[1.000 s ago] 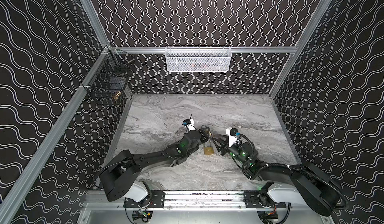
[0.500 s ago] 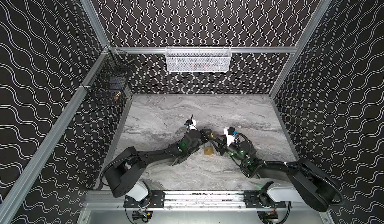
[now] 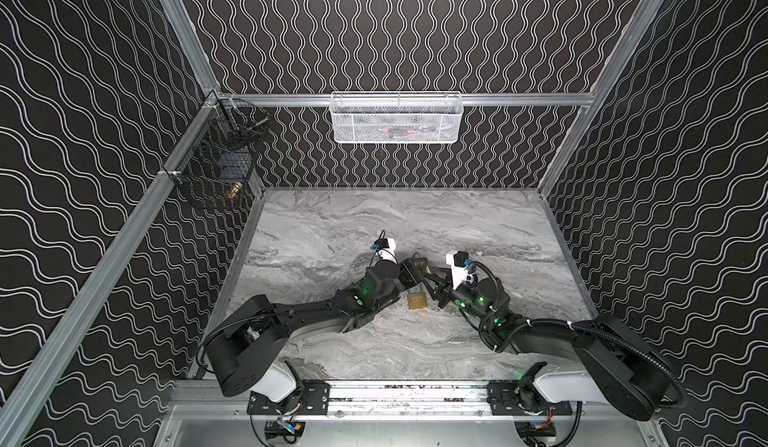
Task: Unlock with the key
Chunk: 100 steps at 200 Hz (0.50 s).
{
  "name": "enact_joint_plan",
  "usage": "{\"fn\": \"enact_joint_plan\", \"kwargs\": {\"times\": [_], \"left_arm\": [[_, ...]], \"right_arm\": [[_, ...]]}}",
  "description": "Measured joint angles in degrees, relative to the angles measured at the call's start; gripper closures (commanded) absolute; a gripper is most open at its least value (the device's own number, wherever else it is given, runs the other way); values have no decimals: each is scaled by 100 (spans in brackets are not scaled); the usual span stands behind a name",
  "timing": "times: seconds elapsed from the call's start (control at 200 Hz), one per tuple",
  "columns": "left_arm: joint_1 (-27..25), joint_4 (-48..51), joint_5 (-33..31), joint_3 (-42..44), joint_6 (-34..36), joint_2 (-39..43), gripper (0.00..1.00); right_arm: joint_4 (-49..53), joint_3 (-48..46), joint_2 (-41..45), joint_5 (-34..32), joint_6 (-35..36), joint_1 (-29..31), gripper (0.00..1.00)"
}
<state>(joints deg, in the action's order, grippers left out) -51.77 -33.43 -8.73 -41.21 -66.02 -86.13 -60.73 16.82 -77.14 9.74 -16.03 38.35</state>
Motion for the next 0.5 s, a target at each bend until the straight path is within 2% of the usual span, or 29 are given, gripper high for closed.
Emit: {"fn": "enact_joint_plan", "kwargs": {"times": [0.04,0.19,0.275,0.355,0.42,0.501], "left_arm": [[-4,-2,2,0,0,0,73],[-22,-109,7,39,0,-20,73],[-31,-190,-2,39,-2,-66,73],[-37,-319,-9,48,0,-129,71],[-37,-476,4,87,0,-186,64],[-46,-599,57,151,4,-216,45]], "right_arm": [[0,0,0,-7,-2,-15,80],[39,0,11,-59,-94,-35,85],[39,0,15,-81,-92,-44,100],[39,0,15,-83,-94,-63,100],[28,-26,13,-74,-94,-85,100],[-37,-101,13,11,-111,-129,100]]}}
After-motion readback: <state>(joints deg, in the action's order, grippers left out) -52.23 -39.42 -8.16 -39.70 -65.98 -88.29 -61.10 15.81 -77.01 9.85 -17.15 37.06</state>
